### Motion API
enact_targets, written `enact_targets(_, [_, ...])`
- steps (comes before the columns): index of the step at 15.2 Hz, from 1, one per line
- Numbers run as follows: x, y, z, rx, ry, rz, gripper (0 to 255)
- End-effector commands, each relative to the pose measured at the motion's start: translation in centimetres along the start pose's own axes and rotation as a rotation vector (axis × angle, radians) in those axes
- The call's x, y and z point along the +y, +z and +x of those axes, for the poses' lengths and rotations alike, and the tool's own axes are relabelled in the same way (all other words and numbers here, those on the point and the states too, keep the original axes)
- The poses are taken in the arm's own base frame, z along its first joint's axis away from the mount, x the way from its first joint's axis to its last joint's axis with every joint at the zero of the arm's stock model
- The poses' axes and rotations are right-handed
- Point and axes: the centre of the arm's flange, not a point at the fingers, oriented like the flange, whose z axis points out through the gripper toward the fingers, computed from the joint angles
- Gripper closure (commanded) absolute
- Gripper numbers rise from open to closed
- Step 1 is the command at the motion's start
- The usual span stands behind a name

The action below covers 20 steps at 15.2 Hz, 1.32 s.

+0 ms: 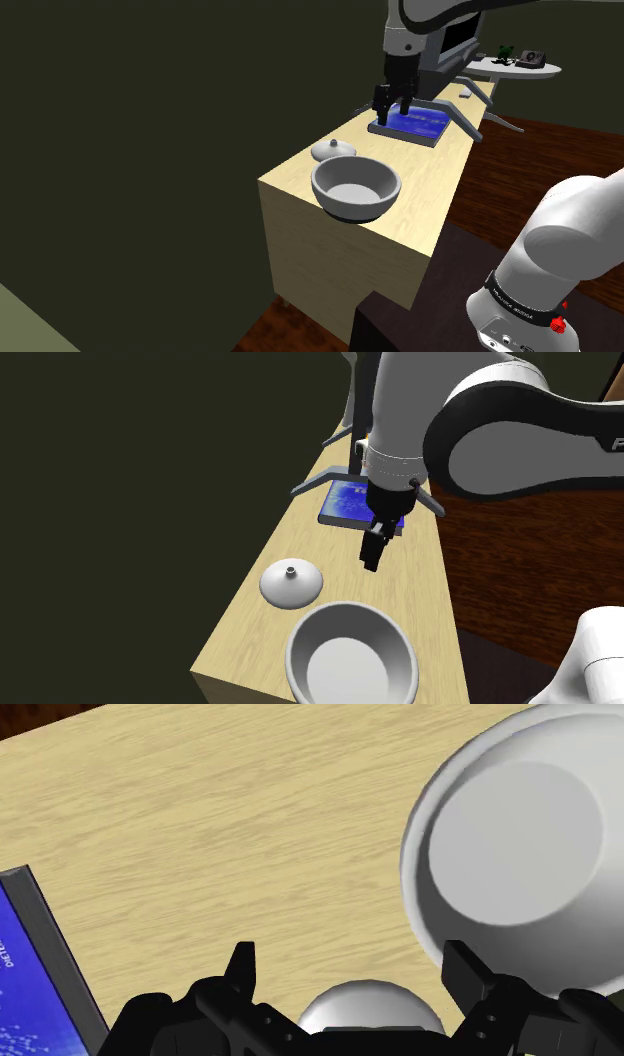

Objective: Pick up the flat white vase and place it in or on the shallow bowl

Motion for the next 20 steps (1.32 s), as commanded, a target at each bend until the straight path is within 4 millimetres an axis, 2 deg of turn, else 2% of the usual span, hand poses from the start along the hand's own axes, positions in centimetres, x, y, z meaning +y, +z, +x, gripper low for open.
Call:
enact_targets(1, [-0.5, 1.2, 2.6, 0.004, 0.003, 0.006, 0])
enact_targets(13, [-3.3, 7.5, 16.5, 0.020, 0.018, 0.038, 0])
enact_targets(14, [-3.5, 7.8, 17.2, 0.021, 0.019, 0.039, 0])
enact_targets(20, [-3.6, 10.9, 17.3, 0.021, 0.019, 0.039, 0])
